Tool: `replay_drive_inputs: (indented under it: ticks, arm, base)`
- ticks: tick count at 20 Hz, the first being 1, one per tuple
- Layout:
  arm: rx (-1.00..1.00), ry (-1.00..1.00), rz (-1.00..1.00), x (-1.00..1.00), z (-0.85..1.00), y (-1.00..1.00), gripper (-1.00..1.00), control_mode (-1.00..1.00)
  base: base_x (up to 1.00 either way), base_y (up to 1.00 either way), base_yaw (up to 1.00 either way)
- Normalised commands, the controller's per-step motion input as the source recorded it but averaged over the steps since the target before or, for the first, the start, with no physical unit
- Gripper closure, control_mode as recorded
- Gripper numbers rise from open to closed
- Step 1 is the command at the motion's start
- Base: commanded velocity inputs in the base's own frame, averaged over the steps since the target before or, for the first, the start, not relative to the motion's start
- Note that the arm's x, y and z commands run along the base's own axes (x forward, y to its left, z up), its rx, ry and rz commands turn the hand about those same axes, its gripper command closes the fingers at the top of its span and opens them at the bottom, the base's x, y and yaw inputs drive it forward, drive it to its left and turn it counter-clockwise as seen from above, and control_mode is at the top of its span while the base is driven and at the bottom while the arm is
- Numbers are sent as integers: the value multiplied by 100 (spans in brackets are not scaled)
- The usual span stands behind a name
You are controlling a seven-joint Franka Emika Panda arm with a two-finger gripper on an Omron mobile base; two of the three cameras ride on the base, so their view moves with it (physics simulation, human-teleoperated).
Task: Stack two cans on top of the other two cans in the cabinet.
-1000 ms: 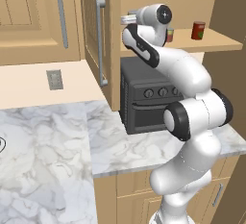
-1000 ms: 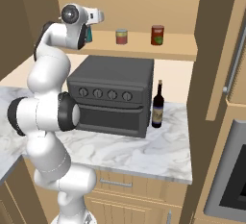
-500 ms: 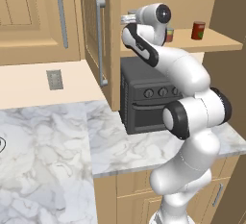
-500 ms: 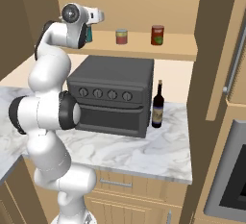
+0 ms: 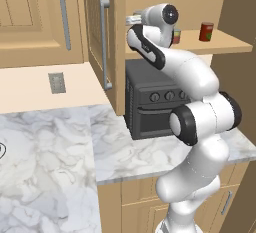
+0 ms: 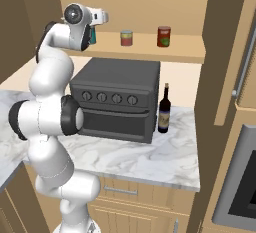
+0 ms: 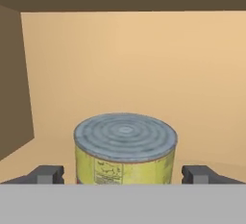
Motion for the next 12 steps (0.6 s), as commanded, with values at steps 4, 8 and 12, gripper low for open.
replay_drive_inputs:
  ticks: [4, 8, 12]
  arm:
    - [0, 0, 0, -16, -4, -3, -100, -100]
    - [0, 0, 0, -16, -4, -7, -100, -100]
    - [0, 0, -1, -20, -5, -11, -100, -100]
  base:
    - [0, 0, 0]
    - [0, 0, 0]
    - [0, 0, 0]
